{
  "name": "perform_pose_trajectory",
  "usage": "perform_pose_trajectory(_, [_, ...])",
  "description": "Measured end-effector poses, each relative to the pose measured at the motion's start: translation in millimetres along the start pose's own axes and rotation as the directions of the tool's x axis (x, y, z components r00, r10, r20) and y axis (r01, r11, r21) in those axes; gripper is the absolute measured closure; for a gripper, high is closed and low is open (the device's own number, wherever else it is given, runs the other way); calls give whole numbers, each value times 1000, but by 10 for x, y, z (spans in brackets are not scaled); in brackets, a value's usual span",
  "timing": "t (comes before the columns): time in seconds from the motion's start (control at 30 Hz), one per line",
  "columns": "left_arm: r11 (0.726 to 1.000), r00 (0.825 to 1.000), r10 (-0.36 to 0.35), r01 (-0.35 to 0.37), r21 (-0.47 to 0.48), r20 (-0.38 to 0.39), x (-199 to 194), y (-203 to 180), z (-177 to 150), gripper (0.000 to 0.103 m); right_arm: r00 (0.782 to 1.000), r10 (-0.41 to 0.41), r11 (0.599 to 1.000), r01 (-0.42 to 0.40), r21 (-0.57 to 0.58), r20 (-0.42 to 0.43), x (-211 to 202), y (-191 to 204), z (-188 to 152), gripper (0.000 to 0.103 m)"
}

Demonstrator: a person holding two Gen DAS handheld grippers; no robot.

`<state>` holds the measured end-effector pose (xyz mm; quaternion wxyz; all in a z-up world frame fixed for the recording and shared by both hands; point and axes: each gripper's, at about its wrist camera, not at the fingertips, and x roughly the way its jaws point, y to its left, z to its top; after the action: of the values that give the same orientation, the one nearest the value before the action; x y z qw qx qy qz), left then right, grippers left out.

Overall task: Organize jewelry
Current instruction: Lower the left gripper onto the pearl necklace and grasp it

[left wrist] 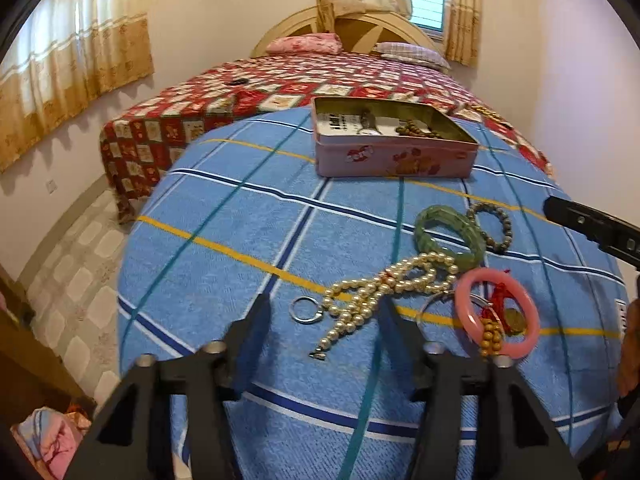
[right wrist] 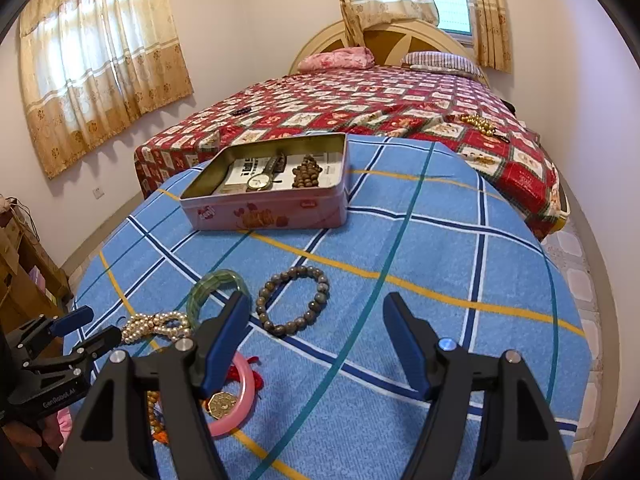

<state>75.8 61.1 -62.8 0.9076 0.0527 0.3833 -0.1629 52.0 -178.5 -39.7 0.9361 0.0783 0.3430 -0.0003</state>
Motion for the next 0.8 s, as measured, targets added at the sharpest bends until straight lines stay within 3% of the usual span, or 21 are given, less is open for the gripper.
perform_pose_trajectory(0.1, [999,999,-47,47,5,7,6,-27,48,57,1000,6,1000,-6,6,-2,13,-12,-2,30])
perform_pose_trajectory(0.2, [989,992,-123,123,80,-1,46,-183,132,57,1000,13,1000,-13,5,-14,45,-5,-9,30])
perform_pose_trajectory(0.3, [980,997,-73,75,186,-14,156,-371,194,57,1000,13,1000,-13,6,-23,62,-1,-17,31])
perform_pose_trajectory(0.37, [973,997,-41,55,224,-66,281,-409,213,57,1000,11,1000,-10,11,-20,47,-19,-15,31])
perform_pose_trajectory(0.53, [961,988,-51,89,261,-147,343,-354,159,57,1000,5,1000,-5,30,-11,7,-83,8,31])
perform_pose_trajectory(0.7, [961,985,-73,111,252,-157,402,-330,194,57,999,19,999,-18,46,-29,56,-81,-7,31])
perform_pose_trajectory(0.8, [956,979,-117,157,247,-169,448,-372,245,84,999,25,999,-23,46,-36,62,-76,-18,31])
